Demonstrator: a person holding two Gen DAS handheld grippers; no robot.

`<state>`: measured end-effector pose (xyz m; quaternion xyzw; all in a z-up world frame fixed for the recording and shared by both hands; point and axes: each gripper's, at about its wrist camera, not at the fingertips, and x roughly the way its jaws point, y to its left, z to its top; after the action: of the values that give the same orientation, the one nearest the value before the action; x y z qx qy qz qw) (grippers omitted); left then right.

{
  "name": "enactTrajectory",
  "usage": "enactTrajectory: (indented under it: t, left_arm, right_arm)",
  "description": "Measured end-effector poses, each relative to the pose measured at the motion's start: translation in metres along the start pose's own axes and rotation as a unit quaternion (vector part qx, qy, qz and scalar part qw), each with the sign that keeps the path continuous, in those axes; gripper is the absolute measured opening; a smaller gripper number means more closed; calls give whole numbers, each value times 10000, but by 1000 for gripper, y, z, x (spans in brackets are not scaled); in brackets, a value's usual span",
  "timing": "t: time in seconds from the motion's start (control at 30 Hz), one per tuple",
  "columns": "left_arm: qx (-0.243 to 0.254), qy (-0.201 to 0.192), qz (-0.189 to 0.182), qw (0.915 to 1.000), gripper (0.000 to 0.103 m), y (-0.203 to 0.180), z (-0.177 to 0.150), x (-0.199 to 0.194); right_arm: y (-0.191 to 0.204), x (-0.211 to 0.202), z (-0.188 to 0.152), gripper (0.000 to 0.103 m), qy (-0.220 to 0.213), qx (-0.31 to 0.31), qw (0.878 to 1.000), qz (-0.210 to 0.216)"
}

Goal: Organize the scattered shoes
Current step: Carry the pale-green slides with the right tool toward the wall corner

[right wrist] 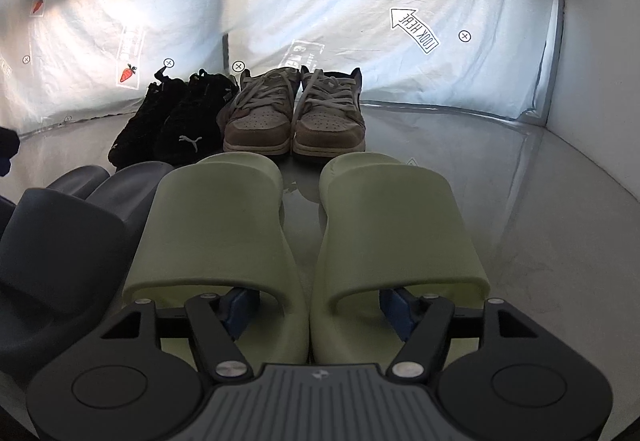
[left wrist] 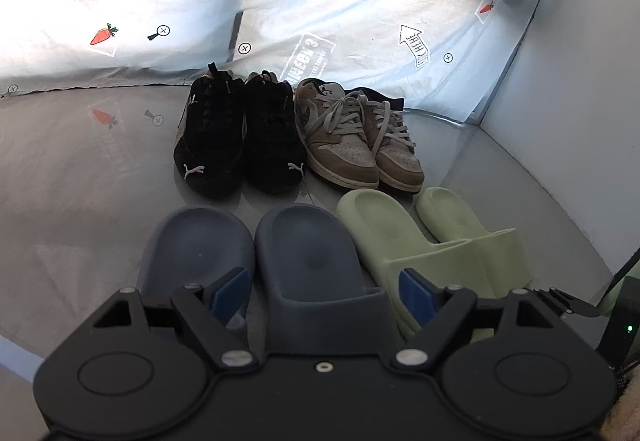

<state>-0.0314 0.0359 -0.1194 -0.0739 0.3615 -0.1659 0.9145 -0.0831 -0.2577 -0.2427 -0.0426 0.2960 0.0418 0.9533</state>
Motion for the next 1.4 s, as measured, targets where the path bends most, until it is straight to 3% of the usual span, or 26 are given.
enactTrajectory:
  t: [0.13,0.27,0.37,0.4,0.5,0.67,0.9,1.17,1.4]
  left_arm:
    - [6,5,75,10000,83,-1,0,0]
    - [-57,10,80,10000,83,-1,0,2]
    - [-42,-3,21,10000,83,-5,2,3]
    - [-26,-11,-3,10000,83,-7,2,4]
    - [-7,-69,-73,9999,83,-12,4,4]
    - [-94,-73,-139,9998,83,-15,2,3]
    - [-396,23,-314,9987,83,-10,-8,2]
    - [-627,54,-645,9959,83,-12,-15,3]
    - [-478,93,-992,9939,83,-14,-20,2]
  right_arm:
    - [0,2,-2,68,-125,-22,9999,45]
    - [4,-3,-3,47,-239,-128,9996,67]
    - [18,-8,2,28,-226,-772,9968,-19]
    - [21,-9,3,25,-229,-927,9954,-40]
    - [30,-13,8,24,-245,-1202,9924,-97]
    - [27,-18,16,24,-282,-1071,9938,-142]
    - [-2,-36,23,24,-213,-208,9990,-337]
    - [-39,-70,29,26,-184,499,9926,-1089]
    - [-48,-102,33,28,-387,801,9840,-1541]
